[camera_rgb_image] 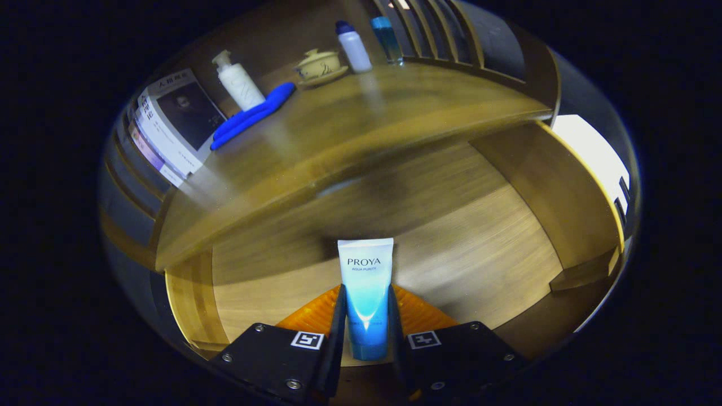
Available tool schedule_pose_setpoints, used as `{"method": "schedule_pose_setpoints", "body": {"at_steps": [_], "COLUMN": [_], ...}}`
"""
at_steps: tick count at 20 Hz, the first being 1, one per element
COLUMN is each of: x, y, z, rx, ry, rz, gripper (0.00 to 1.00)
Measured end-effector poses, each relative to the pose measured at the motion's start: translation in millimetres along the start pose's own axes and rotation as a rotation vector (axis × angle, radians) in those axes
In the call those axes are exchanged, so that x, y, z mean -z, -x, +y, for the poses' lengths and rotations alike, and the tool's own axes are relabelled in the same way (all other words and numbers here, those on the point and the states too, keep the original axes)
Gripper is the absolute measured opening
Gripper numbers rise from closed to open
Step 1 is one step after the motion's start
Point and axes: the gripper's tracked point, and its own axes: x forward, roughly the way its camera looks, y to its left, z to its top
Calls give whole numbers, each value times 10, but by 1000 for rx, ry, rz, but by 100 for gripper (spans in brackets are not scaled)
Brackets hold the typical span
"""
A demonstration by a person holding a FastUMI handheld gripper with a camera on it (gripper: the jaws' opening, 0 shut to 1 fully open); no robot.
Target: Pull open the drawer, take out the items inside it, and place them on the countertop above the cabinet.
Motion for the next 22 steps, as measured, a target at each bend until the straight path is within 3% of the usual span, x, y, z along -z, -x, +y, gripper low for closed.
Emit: {"method": "schedule_pose_setpoints", "body": {"at_steps": [12, 18, 22], "x": [-289, -514, -813], "y": [689, 918, 904], "z": [74, 205, 444], "rx": [-36, -51, -92], "ry": [-176, -131, -10], "rz": [-109, -189, -266], "gripper": [39, 39, 39]}}
